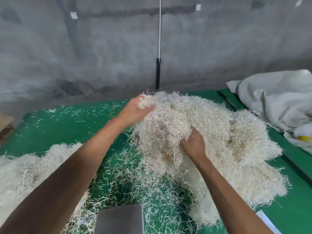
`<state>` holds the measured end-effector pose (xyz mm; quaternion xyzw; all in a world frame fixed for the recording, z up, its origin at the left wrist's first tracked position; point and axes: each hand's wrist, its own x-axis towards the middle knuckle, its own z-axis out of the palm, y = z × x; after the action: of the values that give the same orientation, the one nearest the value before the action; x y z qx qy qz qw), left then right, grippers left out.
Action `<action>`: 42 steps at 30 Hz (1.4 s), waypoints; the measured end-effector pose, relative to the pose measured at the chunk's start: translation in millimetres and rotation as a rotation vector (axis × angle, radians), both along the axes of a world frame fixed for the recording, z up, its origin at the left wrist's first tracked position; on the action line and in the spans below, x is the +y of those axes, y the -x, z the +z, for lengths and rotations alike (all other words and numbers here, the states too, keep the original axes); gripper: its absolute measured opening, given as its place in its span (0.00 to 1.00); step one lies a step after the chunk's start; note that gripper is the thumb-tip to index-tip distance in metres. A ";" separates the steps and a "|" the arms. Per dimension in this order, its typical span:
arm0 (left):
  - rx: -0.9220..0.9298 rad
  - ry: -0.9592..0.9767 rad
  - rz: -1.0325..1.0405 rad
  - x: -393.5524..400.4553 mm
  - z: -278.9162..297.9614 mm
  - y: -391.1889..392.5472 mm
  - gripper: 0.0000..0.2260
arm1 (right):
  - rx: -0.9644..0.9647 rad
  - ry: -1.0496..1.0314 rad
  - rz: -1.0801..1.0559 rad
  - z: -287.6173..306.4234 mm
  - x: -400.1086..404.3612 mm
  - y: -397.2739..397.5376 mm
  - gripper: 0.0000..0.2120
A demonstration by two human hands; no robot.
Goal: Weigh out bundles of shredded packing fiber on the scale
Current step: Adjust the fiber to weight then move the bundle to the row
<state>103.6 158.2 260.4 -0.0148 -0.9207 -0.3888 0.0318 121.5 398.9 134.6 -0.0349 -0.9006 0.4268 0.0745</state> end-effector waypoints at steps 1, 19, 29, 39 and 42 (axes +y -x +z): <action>-0.099 0.059 -0.110 14.8 -10.7 -4.3 0.47 | 0.036 0.084 0.040 5.8 -8.6 -0.7 0.19; -0.267 -0.859 0.240 37.9 -16.4 10.1 0.34 | 0.097 -0.195 0.252 -35.4 9.0 -1.1 0.52; -0.025 -1.434 0.060 37.9 31.8 10.9 0.25 | -0.171 -0.244 0.344 -40.6 -9.7 1.9 0.17; -0.356 0.428 -0.313 55.3 -70.1 -12.0 0.41 | 0.187 0.017 0.195 4.7 -19.9 23.1 0.16; -0.149 0.511 -0.137 33.4 -71.2 -0.6 0.28 | 0.220 -0.287 0.180 -7.6 -5.3 17.1 0.13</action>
<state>104.2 191.6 189.3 -0.0559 -0.9855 -0.1452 -0.0674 104.4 393.6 127.1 0.1034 -0.9381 0.3002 0.1383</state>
